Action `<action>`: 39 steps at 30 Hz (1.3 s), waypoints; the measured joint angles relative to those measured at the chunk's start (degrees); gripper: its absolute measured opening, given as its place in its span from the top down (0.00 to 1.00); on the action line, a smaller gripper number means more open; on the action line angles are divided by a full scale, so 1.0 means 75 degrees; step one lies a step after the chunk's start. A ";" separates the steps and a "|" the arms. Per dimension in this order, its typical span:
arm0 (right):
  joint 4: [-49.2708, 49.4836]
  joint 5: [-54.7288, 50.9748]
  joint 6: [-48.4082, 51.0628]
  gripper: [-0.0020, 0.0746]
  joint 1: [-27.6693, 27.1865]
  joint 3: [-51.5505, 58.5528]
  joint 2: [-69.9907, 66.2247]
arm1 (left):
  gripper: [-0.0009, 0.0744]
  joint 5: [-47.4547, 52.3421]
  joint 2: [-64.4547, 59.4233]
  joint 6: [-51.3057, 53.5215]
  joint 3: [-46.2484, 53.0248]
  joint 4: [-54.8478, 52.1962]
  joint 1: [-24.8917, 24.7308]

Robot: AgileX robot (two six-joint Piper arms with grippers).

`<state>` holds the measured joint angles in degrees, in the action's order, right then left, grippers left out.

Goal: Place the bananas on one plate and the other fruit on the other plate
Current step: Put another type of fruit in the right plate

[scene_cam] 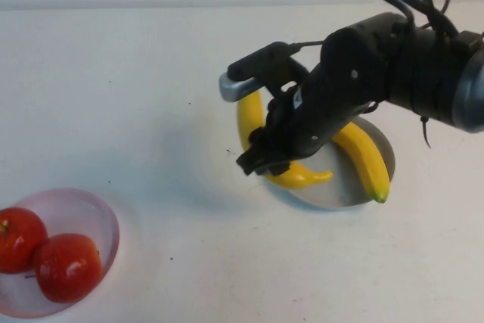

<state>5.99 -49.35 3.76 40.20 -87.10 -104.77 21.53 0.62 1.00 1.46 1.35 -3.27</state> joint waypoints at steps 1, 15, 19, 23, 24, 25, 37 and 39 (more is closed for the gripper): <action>-0.0112 -0.0014 -0.0145 0.58 -0.0139 0.0000 0.0000 | 0.98 0.0000 0.0000 0.0000 0.0000 0.0000 0.0000; -0.0348 -0.0139 -0.0501 0.58 -0.1092 0.0000 -0.0987 | 0.98 0.0000 0.0000 0.0000 0.0000 0.0000 0.0000; -0.0348 -0.0139 -0.0501 0.56 -0.1092 0.0000 -0.1115 | 0.98 0.0000 0.0000 0.0000 0.0000 0.0000 0.0000; -0.0333 -0.0139 -0.0501 0.42 -0.1092 0.0000 -0.1144 | 0.98 0.0000 0.0000 0.0000 0.0000 0.0000 0.0000; -0.0333 -0.0139 -0.0501 0.40 -0.1092 0.0000 -0.1144 | 0.98 0.0000 0.0000 0.0000 0.0000 0.0000 0.0000; -0.0333 -0.0139 -0.0501 0.38 -0.1092 0.0000 -0.1126 | 0.98 0.0000 0.0000 0.0000 0.0000 0.0000 0.0000; -0.0335 -0.1877 -0.0501 0.84 -0.0814 0.0014 0.1114 | 0.98 0.0000 0.0000 0.0000 0.0000 0.0000 0.0000; -0.0335 -0.2266 -0.0501 0.92 -0.0817 0.0014 0.1503 | 0.98 0.0000 0.0000 0.0000 0.0000 0.0000 0.0000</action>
<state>3.48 -66.35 0.00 34.08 -87.00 -93.50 21.53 0.62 1.00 1.46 1.35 -3.27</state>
